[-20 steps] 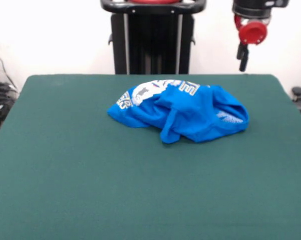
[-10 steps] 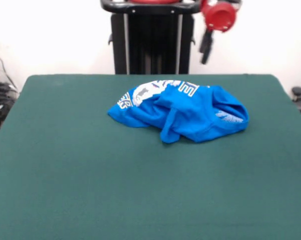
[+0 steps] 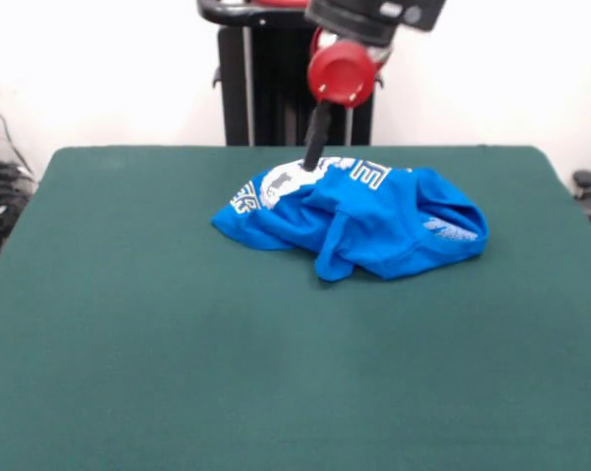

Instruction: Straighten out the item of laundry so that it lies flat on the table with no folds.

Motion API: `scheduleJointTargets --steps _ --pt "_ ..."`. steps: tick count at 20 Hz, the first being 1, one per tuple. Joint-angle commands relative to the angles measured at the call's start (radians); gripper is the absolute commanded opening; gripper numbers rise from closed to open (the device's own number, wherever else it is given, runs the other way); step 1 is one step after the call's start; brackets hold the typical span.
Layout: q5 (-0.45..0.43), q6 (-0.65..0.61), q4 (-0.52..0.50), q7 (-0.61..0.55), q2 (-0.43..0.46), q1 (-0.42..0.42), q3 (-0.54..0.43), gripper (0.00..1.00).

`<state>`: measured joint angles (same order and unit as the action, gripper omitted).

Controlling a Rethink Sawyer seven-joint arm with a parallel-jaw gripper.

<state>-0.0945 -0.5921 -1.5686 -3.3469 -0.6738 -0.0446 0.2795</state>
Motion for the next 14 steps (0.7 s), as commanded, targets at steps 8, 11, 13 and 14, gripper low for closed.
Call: scheduleJointTargets --steps 8,11,13,14 --pt "0.122 -0.008 -0.114 0.076 0.013 0.094 -0.252 1.00" --pt "0.137 -0.026 -0.155 0.093 -0.023 0.116 -0.283 1.00" --pt "0.149 -0.044 -0.189 0.101 -0.056 0.127 -0.300 1.00" --pt "0.154 -0.063 -0.201 0.101 -0.076 0.126 -0.303 1.00"
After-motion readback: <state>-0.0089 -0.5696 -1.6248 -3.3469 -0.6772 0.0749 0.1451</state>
